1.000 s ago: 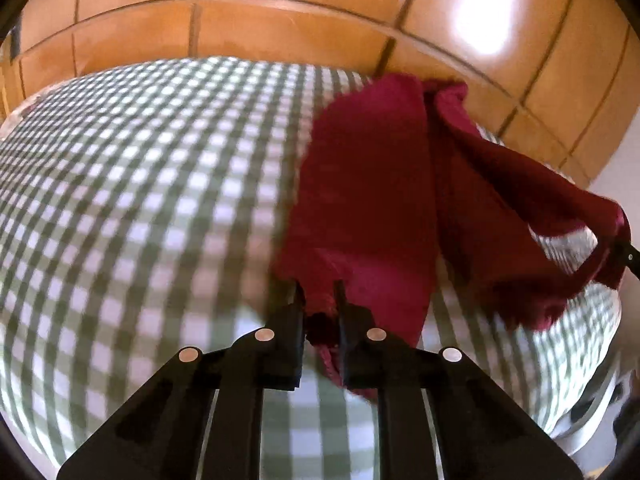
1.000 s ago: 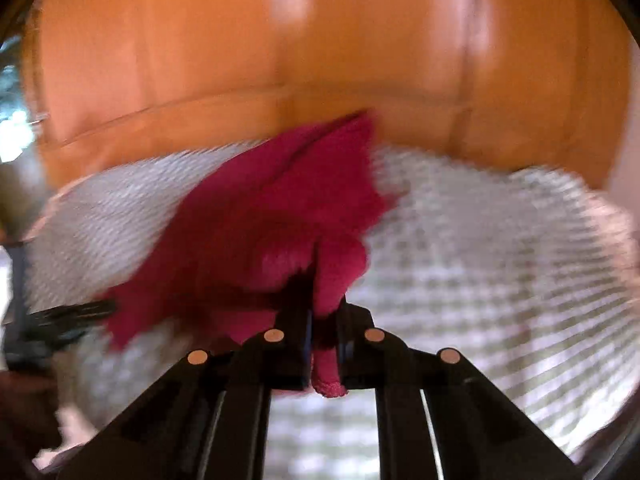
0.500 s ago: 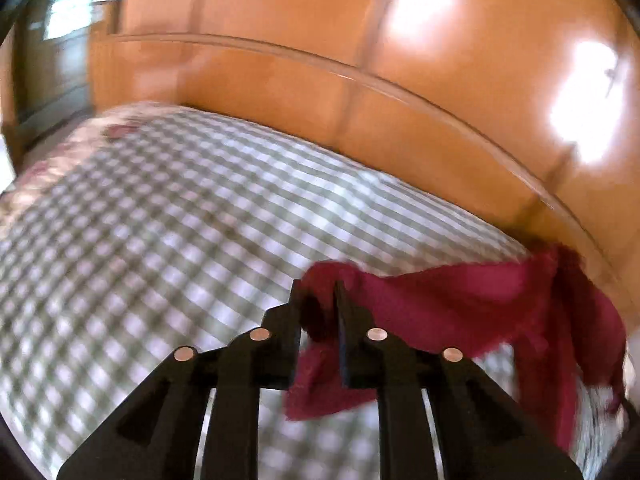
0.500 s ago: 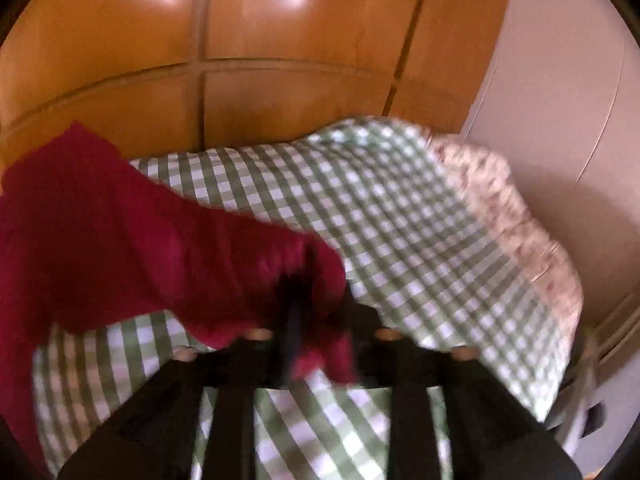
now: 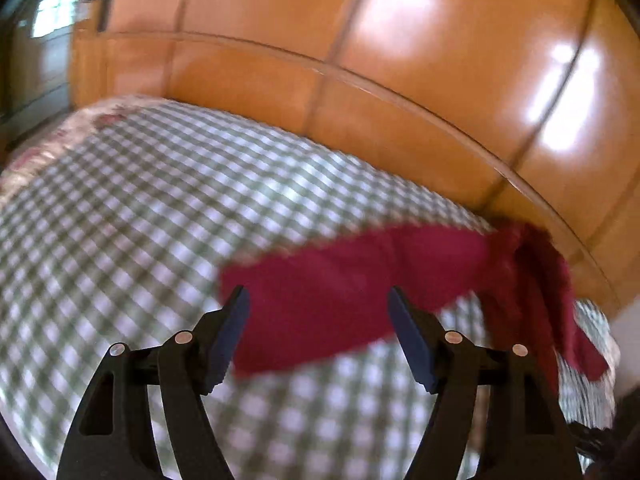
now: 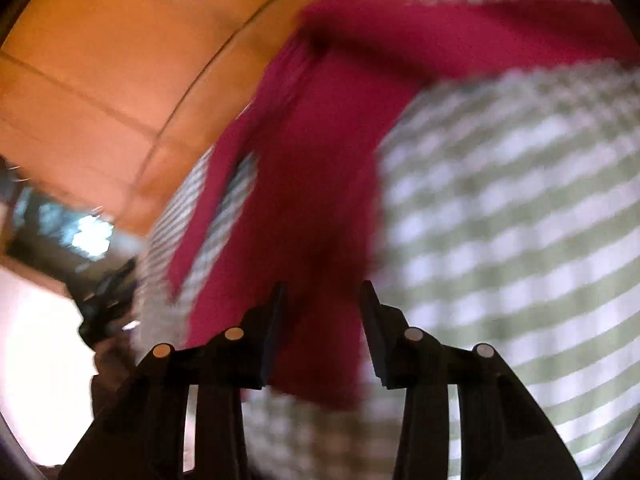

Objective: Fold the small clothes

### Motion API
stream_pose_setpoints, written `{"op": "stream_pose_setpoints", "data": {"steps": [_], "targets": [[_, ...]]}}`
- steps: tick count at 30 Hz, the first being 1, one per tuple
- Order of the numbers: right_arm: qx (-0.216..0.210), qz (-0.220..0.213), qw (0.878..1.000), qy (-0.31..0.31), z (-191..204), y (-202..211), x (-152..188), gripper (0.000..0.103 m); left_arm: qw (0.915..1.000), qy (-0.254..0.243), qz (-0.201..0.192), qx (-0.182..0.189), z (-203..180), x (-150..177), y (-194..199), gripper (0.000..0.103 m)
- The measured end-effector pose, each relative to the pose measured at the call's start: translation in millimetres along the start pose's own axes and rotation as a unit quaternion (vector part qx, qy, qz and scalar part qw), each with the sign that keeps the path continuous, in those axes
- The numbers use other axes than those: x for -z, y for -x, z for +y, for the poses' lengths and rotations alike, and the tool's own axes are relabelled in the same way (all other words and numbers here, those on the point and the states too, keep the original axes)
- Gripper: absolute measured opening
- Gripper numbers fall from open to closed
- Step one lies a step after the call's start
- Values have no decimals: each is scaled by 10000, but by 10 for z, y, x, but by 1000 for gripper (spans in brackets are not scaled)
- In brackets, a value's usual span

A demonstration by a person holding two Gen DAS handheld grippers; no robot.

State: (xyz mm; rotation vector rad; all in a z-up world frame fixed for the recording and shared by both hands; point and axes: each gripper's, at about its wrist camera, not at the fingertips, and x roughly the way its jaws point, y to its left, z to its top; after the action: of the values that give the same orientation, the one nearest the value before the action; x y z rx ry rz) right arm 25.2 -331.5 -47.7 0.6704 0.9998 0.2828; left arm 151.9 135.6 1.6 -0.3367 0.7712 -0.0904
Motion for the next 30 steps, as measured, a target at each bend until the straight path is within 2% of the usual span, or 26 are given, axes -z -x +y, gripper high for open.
{"op": "stream_pose_setpoints", "data": {"steps": [4,8,10,14,16,21,22,23,24,26,28,30], "targets": [[-40,89,9997,-230,145,-249,41,38,9969,-252,493,561,-250,348,-47,70],[245,-184,9995,54,303,-139,-16,39,9931,-420,768,777,-458,589,-86,70],[91,-221,9996,115,327,-47,-44,39,9923,-415,806,848,-509,659,-47,70],[-109,165,9997,143,331,-92,71,39,9911,-365,863,946,-536,728,-7,70],[-218,361,9991,102,354,-218,126,39,9906,-407,879,963,-550,751,25,70],[-262,457,9986,-5,411,-575,36,41,9884,-401,1041,1035,-565,838,27,70],[-251,466,9986,54,443,-602,23,33,9877,-350,1080,1072,-550,849,21,70],[-185,449,9987,155,481,-606,11,11,9868,-285,1135,1120,-545,863,8,70],[-55,349,9989,320,537,-554,-10,9,9858,-241,1187,1166,-544,877,1,70],[-95,125,9988,457,547,-346,-38,9,9828,-176,1322,1277,-560,919,-20,70],[-78,-368,9972,650,568,21,-76,9,9790,-231,1444,1418,-626,967,-38,70],[119,-928,9930,720,490,451,-150,9,9753,-321,1524,1564,-717,1003,-54,66]]}}
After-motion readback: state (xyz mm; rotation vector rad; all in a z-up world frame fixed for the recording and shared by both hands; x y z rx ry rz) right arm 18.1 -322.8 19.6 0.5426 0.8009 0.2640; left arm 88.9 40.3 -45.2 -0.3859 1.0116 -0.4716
